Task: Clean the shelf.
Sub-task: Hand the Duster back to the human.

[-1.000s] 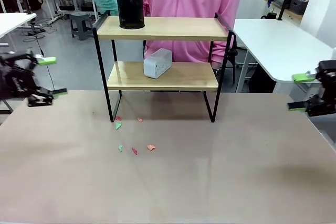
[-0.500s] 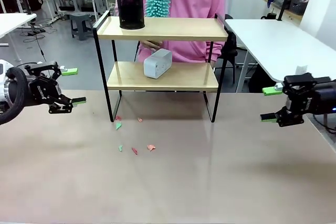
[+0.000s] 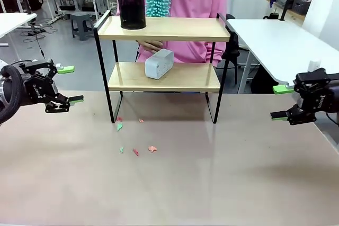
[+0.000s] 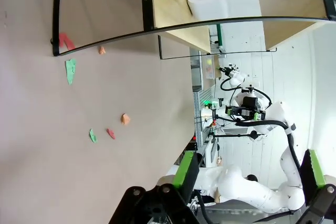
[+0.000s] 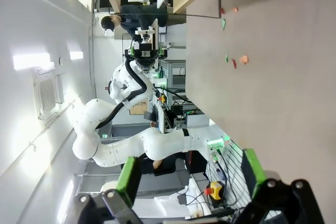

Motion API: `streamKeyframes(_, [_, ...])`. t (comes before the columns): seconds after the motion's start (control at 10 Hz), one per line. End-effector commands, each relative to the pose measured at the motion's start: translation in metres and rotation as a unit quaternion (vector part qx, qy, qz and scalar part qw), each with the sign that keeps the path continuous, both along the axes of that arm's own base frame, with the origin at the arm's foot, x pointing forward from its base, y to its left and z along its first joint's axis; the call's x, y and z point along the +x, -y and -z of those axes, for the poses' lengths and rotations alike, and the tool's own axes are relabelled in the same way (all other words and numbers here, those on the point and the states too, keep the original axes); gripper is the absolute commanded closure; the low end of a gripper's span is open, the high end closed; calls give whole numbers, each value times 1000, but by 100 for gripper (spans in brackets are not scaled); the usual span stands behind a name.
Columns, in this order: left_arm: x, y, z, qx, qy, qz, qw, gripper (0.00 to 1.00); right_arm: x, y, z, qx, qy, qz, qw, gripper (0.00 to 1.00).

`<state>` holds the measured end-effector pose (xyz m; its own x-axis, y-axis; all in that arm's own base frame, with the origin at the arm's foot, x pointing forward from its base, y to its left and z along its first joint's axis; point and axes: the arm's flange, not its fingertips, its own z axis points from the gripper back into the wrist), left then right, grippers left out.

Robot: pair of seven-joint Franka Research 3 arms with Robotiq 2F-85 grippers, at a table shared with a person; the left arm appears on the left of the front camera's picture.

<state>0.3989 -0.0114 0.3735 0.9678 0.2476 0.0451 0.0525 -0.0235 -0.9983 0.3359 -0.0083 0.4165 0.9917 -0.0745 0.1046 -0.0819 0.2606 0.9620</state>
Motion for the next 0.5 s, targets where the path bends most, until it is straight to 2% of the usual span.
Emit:
streamKeyframes(0.0, [-5,0,-2,-3,-4,-1,1000,0,-3,0,-2,2,-12,-2,1000,0])
streamKeyframes(0.4, [-5,0,-2,-3,-4,-1,1000,0,-3,0,-2,2,-12,-2,1000,0])
